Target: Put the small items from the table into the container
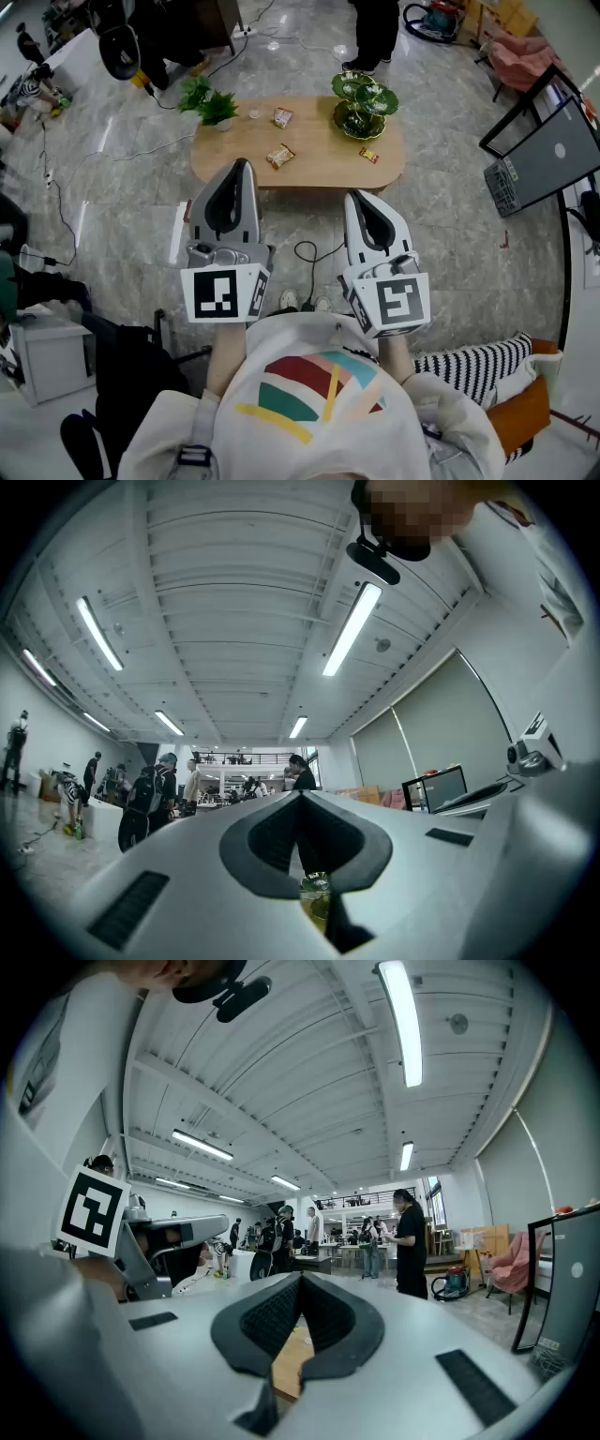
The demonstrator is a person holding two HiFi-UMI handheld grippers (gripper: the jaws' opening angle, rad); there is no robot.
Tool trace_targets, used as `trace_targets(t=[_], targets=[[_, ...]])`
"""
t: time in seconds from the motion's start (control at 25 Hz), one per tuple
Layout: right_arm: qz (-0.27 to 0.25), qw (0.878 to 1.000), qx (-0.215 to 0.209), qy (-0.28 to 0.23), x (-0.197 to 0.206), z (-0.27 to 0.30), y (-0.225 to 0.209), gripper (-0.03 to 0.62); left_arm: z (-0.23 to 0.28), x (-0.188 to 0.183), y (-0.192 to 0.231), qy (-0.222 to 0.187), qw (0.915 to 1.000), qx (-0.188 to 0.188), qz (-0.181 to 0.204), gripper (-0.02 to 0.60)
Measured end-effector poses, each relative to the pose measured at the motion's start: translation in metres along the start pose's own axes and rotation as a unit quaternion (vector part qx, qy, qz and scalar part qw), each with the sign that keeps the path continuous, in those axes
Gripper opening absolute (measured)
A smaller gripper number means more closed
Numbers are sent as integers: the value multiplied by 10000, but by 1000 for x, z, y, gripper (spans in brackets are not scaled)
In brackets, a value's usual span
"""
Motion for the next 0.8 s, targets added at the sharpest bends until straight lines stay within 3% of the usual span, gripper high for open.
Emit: trace_targets(t=[0.24, 0.48, 0.8], targets=[[19, 10000, -6, -24, -3, 0, -6, 14, 4, -2, -3, 17, 10000, -20, 21, 8], [354, 9994, 2, -50, 2, -6, -27, 14, 5, 2, -14, 83, 9999, -96, 46, 8], [369, 9989, -119, 245, 25, -8, -35, 14, 5, 21, -19, 252, 9995, -153, -80, 8]])
Point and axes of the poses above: the fingertips, and each gripper's own axes: z forward along the fingers, y to its left, x out of its underside, the point moved 2 cm from there along -z, backward along the fingers, and after that the axes turned 13 degrees about x, right-handed, at the moved point
